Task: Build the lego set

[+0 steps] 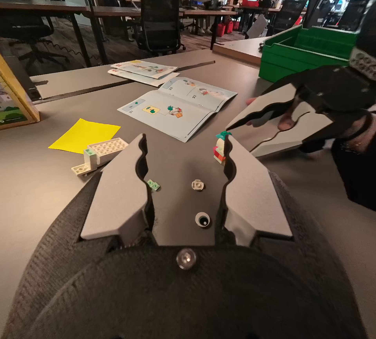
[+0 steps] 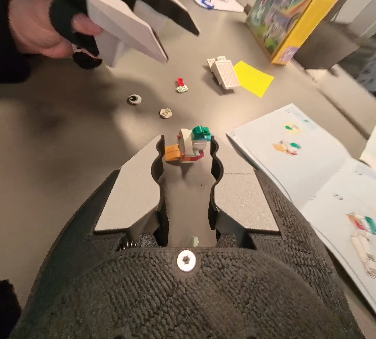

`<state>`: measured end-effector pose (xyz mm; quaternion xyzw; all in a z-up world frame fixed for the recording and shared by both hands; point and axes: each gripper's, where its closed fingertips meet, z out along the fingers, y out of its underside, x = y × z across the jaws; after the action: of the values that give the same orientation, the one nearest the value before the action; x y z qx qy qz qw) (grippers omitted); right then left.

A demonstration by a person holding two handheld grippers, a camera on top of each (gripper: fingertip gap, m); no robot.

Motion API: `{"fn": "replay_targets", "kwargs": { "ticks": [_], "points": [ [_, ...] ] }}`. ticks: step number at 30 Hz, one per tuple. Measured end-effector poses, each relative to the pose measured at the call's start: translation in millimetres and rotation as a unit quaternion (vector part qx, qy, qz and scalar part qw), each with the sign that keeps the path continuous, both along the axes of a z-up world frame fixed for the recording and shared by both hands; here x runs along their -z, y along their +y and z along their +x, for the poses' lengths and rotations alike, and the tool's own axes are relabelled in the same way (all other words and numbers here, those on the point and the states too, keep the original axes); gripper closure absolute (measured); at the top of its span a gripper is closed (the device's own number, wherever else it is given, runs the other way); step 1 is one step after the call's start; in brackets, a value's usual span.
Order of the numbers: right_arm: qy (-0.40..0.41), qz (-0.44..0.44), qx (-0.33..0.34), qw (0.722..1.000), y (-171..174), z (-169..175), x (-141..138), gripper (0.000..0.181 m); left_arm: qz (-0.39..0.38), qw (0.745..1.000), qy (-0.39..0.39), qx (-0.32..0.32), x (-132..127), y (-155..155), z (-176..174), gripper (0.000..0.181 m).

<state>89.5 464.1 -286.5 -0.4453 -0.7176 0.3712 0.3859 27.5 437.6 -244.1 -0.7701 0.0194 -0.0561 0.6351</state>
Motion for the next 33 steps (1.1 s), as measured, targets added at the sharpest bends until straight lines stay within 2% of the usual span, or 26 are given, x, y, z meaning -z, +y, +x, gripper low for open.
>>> {"fn": "replay_targets", "kwargs": {
  "ticks": [1,5,8,12,14,17,20,22,27,29,33],
  "points": [
    [-0.017,-0.013,-0.003,1.0,1,-1,4,0.139,0.006,1.0,-0.006,0.006,-2,-2,1,0.106],
    [-0.071,-0.031,-0.003,0.997,8,-4,17,0.15,0.023,0.999,-0.004,0.044,-4,-11,10,0.107],
    [-0.094,-0.051,-0.022,0.994,5,-4,21,0.158,0.031,0.995,0.019,0.096,-4,-22,30,0.108],
    [-0.09,-0.134,-0.075,0.984,-14,-3,5,0.159,0.021,0.976,0.143,0.16,7,-37,56,0.108],
    [-0.091,-0.189,-0.115,0.971,-27,0,-9,0.159,0.024,0.959,0.237,0.156,10,-40,60,0.108],
    [-0.109,-0.233,-0.168,0.952,-44,6,-20,0.159,0.042,0.914,0.388,0.114,13,-42,58,0.108],
    [-0.133,-0.249,-0.205,0.937,-56,7,-24,0.159,0.058,0.869,0.48,0.1,18,-44,62,0.113],
    [-0.148,-0.247,-0.219,0.932,-61,7,-23,0.159,0.059,0.85,0.513,0.106,23,-44,66,0.119],
    [-0.158,-0.246,-0.243,0.925,-75,4,-25,0.159,0.08,0.823,0.552,0.113,22,-47,73,0.138],
    [-0.161,-0.238,-0.24,0.927,-76,1,-22,0.159,0.079,0.813,0.57,0.093,21,-46,67,0.149],
    [-0.155,-0.23,-0.224,0.934,-75,-5,-16,0.159,0.048,0.814,0.573,0.083,27,-46,60,0.15]
  ]
}}
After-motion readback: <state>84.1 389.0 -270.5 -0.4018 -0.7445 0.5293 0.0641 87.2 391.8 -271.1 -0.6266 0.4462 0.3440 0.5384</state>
